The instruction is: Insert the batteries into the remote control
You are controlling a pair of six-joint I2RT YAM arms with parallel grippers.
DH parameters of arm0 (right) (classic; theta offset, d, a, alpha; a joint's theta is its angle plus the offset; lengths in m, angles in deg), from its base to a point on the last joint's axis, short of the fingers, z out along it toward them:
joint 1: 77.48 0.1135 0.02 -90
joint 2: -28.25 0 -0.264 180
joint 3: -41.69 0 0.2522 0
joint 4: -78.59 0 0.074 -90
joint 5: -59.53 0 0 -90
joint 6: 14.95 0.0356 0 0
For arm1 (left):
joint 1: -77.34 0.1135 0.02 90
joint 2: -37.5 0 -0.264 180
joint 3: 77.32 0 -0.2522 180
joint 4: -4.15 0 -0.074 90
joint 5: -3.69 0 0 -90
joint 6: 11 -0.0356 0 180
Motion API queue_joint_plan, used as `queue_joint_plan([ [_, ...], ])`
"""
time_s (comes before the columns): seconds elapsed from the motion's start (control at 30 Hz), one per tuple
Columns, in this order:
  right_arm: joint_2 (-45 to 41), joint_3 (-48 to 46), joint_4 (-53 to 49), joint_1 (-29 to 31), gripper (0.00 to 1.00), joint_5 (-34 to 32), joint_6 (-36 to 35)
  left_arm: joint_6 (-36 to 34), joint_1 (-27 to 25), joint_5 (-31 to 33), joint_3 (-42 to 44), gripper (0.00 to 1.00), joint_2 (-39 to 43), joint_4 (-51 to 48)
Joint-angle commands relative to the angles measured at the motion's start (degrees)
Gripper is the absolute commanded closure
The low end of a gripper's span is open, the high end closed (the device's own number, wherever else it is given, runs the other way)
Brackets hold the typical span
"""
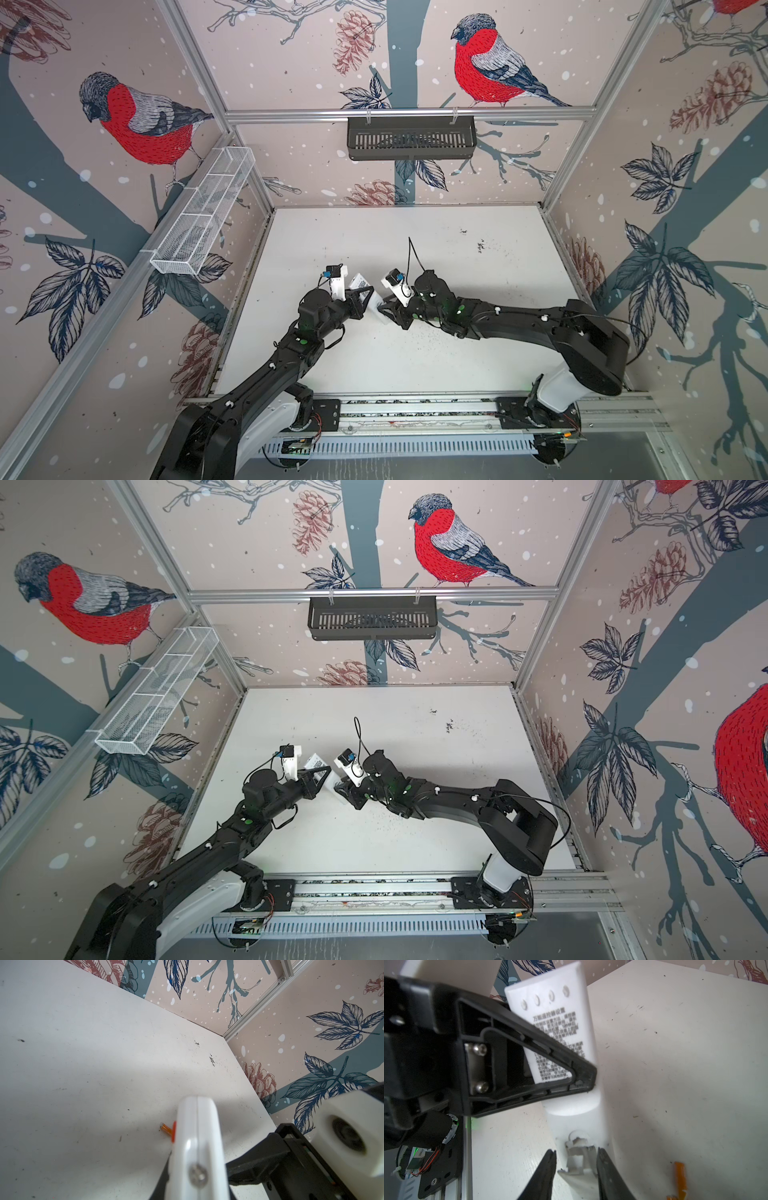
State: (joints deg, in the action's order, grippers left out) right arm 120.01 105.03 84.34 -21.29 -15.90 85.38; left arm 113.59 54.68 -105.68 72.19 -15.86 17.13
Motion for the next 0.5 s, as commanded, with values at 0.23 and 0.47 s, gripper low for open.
queue_joint_plan([
  [0.23,-4.10,-0.76,0.45,-0.53,0.70,-1.15,-0.16,0.24,0.42,0.06,-0.09,1.00,-0.33,2.41],
  [0.47,-2.90,-0.01,-1.31,-0.26,0.48,-1.05,-0.80,0.36,0.48,-0.40,-0.12,1.00,-0.25,2.61],
])
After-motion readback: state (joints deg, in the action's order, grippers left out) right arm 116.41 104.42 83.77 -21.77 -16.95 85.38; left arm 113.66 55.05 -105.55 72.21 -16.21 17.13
